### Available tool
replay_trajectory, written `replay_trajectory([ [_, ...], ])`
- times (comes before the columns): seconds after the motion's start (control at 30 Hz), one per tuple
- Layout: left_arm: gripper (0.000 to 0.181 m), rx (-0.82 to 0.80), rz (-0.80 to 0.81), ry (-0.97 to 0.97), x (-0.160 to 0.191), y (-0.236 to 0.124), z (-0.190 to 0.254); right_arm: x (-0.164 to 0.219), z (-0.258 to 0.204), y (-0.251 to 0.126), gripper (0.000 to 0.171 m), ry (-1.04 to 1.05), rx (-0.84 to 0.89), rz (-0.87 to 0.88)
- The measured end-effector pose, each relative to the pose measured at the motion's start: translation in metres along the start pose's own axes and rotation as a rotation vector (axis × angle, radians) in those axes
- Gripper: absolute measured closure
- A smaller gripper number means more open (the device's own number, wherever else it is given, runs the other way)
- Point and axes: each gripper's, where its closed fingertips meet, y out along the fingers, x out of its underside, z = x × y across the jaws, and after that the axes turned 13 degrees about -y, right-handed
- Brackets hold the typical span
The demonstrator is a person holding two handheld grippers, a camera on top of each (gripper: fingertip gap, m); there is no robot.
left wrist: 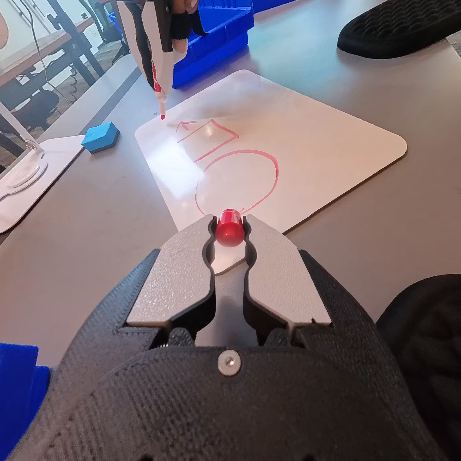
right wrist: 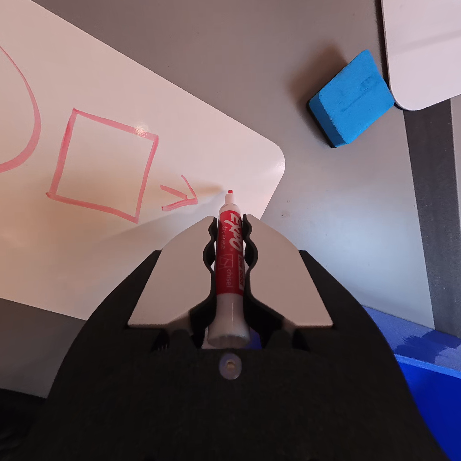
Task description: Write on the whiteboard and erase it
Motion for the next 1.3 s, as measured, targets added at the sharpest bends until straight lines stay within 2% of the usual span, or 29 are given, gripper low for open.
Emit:
replay_trajectory([
  [1.3,0.162,-0.005,-0.001,-0.004,0.0003,-0.0001,0.0000,0.0013,-0.0030,0.0020,0.152,0.006,-0.018,0.006],
])
